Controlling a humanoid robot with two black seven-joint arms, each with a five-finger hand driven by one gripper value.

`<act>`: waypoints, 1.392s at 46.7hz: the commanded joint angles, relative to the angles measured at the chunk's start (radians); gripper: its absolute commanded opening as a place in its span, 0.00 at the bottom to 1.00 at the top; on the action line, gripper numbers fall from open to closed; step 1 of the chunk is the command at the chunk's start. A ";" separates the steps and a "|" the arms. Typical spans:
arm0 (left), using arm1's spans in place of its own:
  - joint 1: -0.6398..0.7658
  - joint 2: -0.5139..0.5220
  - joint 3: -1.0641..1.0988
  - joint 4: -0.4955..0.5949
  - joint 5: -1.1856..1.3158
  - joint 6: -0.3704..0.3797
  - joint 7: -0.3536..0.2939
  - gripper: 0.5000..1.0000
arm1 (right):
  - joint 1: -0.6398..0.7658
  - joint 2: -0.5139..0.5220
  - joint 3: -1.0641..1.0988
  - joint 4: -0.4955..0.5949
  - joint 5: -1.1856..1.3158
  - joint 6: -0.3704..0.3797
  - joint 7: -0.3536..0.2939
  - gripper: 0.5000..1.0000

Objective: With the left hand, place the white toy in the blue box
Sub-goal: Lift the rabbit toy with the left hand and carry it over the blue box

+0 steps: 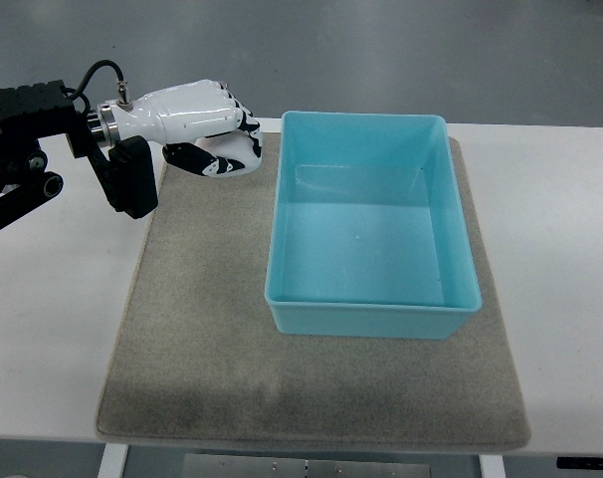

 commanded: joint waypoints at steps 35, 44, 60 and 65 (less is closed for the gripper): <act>0.020 -0.053 0.018 -0.086 -0.008 0.100 -0.031 0.00 | 0.000 0.000 0.000 0.000 0.001 0.000 0.000 0.87; 0.037 -0.121 0.020 -0.073 -0.008 0.094 -0.031 0.00 | 0.000 0.000 0.000 0.000 0.001 0.000 0.000 0.87; 0.038 -0.138 0.093 -0.070 -0.007 0.092 -0.031 0.00 | 0.000 0.000 0.000 0.000 -0.001 0.001 0.000 0.87; 0.038 -0.138 0.093 -0.066 -0.007 0.092 -0.031 0.00 | 0.000 0.000 0.000 -0.001 -0.001 0.000 0.000 0.87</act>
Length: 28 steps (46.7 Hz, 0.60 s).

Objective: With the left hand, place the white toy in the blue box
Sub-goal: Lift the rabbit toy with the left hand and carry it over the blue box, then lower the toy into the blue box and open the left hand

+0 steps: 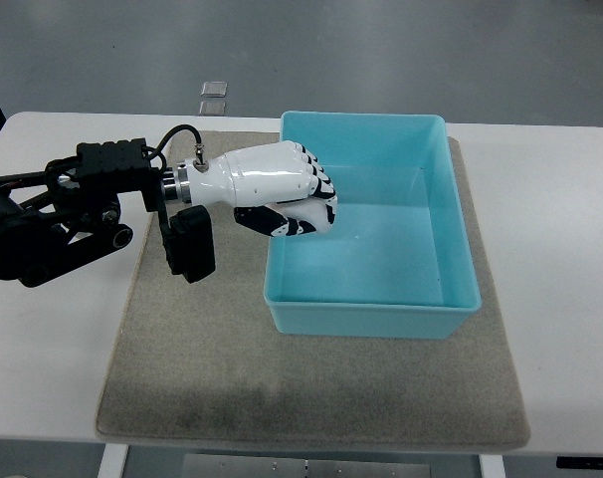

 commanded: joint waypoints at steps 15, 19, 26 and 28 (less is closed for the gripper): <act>0.000 0.000 -0.001 0.011 -0.005 0.006 0.000 0.39 | 0.000 0.000 0.000 0.000 0.001 0.000 0.000 0.87; 0.002 0.000 -0.001 0.011 -0.006 0.009 0.000 0.53 | 0.000 0.000 0.000 -0.001 0.001 0.000 0.000 0.87; 0.002 0.000 -0.001 0.011 -0.012 0.011 0.000 0.75 | 0.000 0.000 0.000 0.000 0.001 0.000 0.000 0.87; 0.002 0.000 -0.001 0.012 -0.012 0.012 0.000 0.77 | 0.000 0.000 0.000 0.000 -0.001 0.001 0.000 0.87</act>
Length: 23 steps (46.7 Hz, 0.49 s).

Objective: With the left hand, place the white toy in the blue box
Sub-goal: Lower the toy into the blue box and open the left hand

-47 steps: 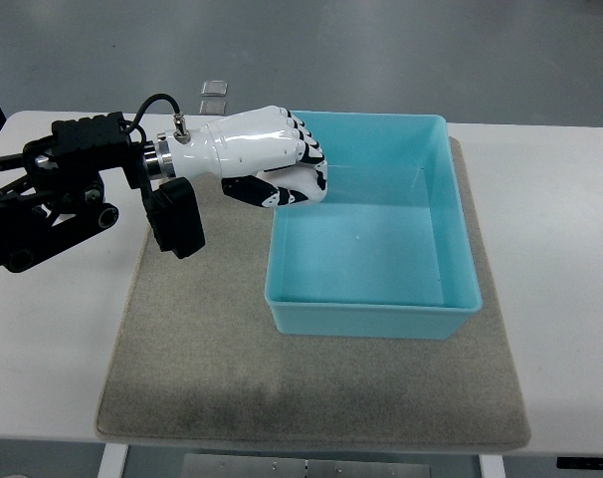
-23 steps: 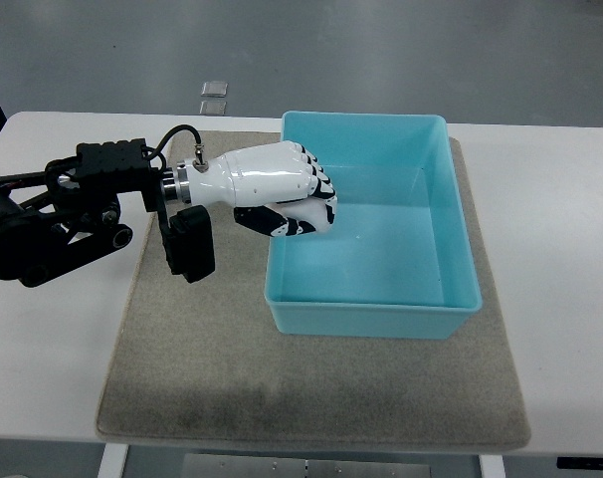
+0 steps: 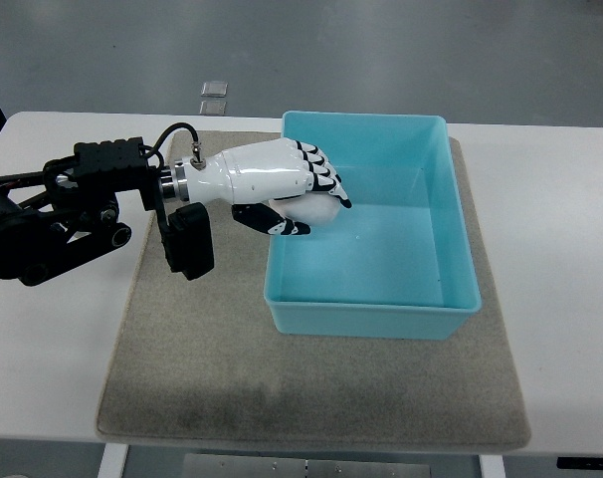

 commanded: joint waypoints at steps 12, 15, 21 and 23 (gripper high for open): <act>0.011 -0.002 -0.002 0.006 -0.001 0.005 0.000 0.92 | 0.000 0.000 0.000 -0.001 0.000 0.000 0.000 0.87; 0.015 0.000 -0.002 0.006 -0.004 0.005 0.000 0.92 | 0.000 0.000 0.000 0.000 -0.001 0.002 0.000 0.87; 0.011 -0.002 -0.006 0.015 -0.016 0.007 0.000 0.92 | 0.000 0.000 0.000 0.000 0.000 0.000 0.000 0.87; 0.008 -0.002 -0.012 0.026 -0.022 0.008 0.000 0.92 | 0.000 0.000 0.000 -0.001 0.000 0.000 0.000 0.87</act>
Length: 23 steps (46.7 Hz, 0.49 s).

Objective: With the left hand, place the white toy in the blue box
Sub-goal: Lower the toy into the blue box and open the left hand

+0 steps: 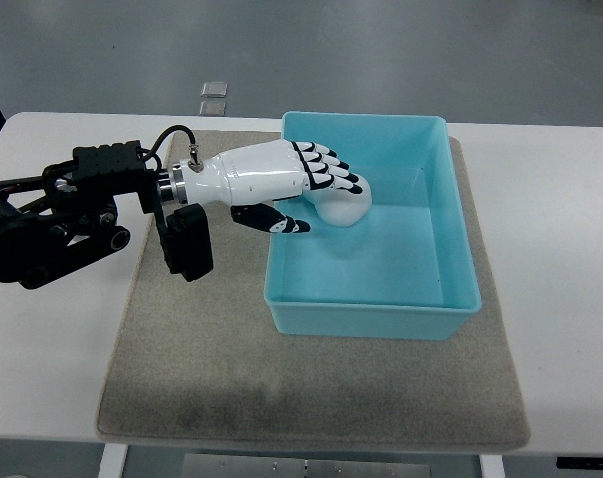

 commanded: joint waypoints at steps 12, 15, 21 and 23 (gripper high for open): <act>-0.014 -0.002 -0.012 0.085 -0.089 0.054 0.000 0.92 | 0.000 0.000 0.000 -0.001 0.000 0.000 0.000 0.87; -0.011 -0.002 -0.011 0.091 -0.119 0.068 0.000 0.92 | 0.000 0.000 0.000 0.000 0.000 0.000 0.000 0.87; -0.007 -0.018 -0.002 0.084 -0.126 0.068 0.000 0.95 | 0.000 0.000 0.000 -0.001 -0.001 0.000 0.000 0.87; -0.005 -0.033 -0.002 0.084 -0.126 0.068 0.000 0.99 | 0.000 0.000 0.000 -0.001 -0.001 0.000 0.000 0.87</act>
